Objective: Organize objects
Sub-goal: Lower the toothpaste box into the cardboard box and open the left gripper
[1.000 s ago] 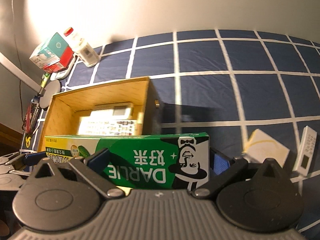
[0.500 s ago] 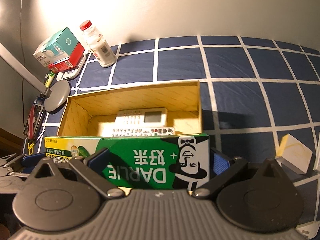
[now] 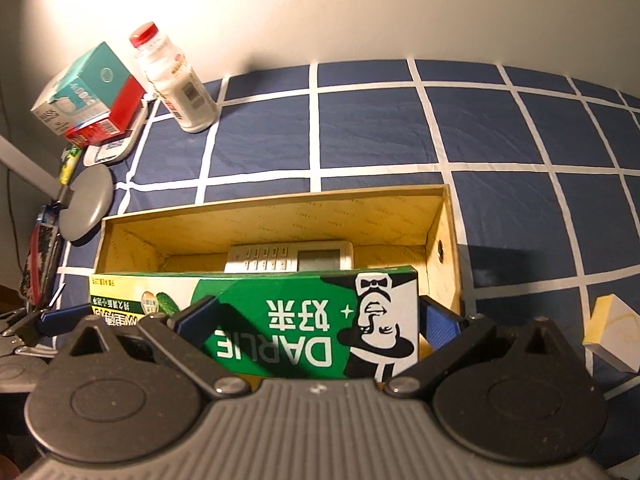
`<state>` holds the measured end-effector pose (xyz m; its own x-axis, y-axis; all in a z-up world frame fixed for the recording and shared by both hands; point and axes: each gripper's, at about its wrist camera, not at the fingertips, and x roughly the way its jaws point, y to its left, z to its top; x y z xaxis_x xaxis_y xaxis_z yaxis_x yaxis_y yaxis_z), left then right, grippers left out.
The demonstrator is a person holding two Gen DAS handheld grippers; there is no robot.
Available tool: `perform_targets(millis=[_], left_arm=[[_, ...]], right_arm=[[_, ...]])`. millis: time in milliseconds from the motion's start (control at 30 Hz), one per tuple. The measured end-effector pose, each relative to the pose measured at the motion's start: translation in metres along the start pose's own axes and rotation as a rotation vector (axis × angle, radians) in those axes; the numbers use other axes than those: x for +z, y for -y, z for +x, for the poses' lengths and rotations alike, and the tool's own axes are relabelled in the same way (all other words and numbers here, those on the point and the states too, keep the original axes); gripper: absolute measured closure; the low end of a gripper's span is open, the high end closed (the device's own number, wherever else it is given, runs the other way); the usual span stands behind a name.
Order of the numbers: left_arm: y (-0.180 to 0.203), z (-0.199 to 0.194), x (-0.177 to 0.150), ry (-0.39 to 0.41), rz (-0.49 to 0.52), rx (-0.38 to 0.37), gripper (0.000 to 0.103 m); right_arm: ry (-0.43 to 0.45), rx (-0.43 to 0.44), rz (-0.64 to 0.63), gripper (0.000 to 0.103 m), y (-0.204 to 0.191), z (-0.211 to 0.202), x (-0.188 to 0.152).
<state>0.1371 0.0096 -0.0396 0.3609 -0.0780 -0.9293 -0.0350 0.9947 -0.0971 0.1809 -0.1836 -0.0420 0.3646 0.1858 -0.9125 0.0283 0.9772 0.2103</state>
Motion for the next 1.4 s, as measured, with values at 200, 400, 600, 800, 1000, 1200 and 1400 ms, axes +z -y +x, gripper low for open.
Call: perform_targets(millis=[200, 400, 600, 800, 1000, 1200, 1400], left_arm=[[-0.005, 0.026, 0.016, -0.038, 0.002, -0.005, 0.000], [-0.007, 0.046, 0.024, -0.064, 0.010, -0.005, 0.000], [-0.010, 0.057, 0.029, -0.078, 0.011, 0.003, 0.001], [-0.012, 0.063, 0.033, -0.089, 0.008, 0.012, 0.001], [-0.013, 0.069, 0.039, -0.104, -0.001, 0.022, 0.001], [-0.011, 0.075, 0.043, -0.112, 0.001, 0.031, 0.001], [-0.007, 0.079, 0.047, -0.114, 0.013, 0.043, 0.001]], right_arm=[[-0.028, -0.012, 0.014, 0.001, 0.002, 0.028, 0.014], [-0.038, -0.017, 0.026, 0.001, 0.006, 0.047, 0.020], [-0.048, -0.026, 0.024, 0.001, 0.005, 0.059, 0.025], [-0.053, -0.022, 0.029, 0.001, 0.005, 0.067, 0.028], [-0.067, -0.018, 0.030, 0.001, 0.005, 0.076, 0.033], [-0.078, -0.026, 0.028, 0.001, 0.005, 0.083, 0.039], [-0.082, -0.051, 0.017, 0.001, 0.003, 0.088, 0.044]])
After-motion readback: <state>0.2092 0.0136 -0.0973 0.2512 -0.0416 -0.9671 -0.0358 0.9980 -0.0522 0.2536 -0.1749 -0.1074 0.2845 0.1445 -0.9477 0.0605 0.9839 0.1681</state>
